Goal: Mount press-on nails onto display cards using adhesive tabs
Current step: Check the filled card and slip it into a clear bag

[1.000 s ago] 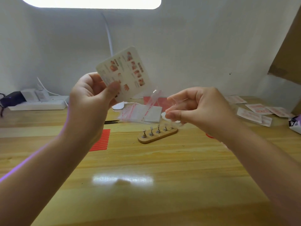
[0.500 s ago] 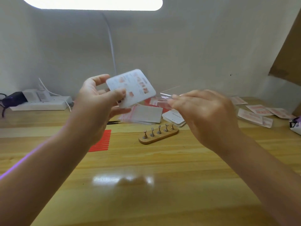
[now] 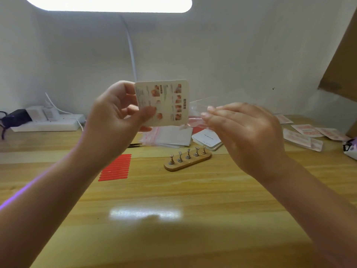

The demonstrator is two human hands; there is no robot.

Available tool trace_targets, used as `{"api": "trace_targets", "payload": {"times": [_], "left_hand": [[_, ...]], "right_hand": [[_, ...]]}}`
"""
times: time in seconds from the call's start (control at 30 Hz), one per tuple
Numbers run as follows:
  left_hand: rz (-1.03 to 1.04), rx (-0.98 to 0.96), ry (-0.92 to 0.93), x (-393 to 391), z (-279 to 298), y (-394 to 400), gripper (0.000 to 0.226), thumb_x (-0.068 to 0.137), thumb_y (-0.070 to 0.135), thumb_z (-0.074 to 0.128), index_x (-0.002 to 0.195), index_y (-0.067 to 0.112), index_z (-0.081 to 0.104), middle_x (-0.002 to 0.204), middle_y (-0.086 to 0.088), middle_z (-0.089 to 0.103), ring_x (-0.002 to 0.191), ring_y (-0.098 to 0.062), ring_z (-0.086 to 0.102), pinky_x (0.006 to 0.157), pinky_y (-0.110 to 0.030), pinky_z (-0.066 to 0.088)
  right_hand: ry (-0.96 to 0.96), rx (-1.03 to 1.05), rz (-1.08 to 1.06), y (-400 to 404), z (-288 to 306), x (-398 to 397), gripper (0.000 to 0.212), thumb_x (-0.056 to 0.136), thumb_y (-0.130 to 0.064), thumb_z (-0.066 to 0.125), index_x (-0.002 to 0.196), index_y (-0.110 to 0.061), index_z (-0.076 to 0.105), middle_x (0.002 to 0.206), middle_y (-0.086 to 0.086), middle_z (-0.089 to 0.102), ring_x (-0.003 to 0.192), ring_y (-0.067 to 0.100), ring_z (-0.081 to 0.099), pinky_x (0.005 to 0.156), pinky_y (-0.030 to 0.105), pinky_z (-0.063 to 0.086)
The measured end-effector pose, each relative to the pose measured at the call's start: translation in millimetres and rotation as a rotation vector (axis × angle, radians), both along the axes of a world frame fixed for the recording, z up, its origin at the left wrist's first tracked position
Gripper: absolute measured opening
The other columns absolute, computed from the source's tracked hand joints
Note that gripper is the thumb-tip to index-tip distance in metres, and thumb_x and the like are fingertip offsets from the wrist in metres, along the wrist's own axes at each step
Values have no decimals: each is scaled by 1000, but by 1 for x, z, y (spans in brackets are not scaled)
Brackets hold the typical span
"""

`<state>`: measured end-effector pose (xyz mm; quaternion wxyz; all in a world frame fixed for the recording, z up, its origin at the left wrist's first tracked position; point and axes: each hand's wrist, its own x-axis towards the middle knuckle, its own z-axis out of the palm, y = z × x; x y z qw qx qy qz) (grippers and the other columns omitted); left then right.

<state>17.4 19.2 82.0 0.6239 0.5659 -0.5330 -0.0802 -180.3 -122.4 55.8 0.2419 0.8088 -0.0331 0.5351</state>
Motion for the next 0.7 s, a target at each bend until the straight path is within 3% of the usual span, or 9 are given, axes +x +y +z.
{"api": "trace_targets", "payload": {"times": [0.17, 0.3, 0.37, 0.5, 0.7], "left_hand": [[-64, 47, 130, -3, 1, 1, 17, 83, 6, 66, 96, 13, 58, 92, 1, 74, 85, -17, 73, 60, -26, 58], [-112, 141, 399, -5, 4, 1, 33, 69, 14, 70, 100, 7, 61, 85, -4, 75, 78, -19, 73, 55, -23, 56], [-99, 185, 479, -4, 6, 0, 30, 72, 10, 69, 100, 7, 62, 80, -3, 75, 75, -18, 73, 53, -22, 55], [-82, 194, 497, -6, 5, 1, 17, 84, 1, 63, 98, 10, 62, 77, -1, 74, 73, -17, 73, 50, -20, 52], [-35, 172, 526, -7, 8, 1, 17, 85, -3, 59, 98, 7, 63, 76, -3, 74, 67, -16, 72, 45, -18, 49]], "right_hand": [[-9, -43, -2, 0, 0, 0, 18, 78, 3, 77, 95, -4, 78, 94, 11, 76, 82, 29, 73, 62, 38, 56], [-3, -51, -3, 1, 0, 1, 18, 79, 3, 76, 95, -5, 77, 95, 11, 75, 83, 29, 73, 63, 38, 56], [0, -53, -4, 1, 0, 0, 18, 78, 3, 77, 95, -5, 77, 95, 11, 75, 83, 29, 73, 62, 38, 56], [6, -50, -10, 1, 0, 1, 19, 78, 4, 76, 95, -4, 77, 95, 11, 75, 83, 29, 73, 62, 38, 56], [2, -75, -31, 2, 1, 0, 20, 80, 5, 75, 98, -4, 77, 97, 13, 75, 85, 30, 73, 64, 37, 55]]}}
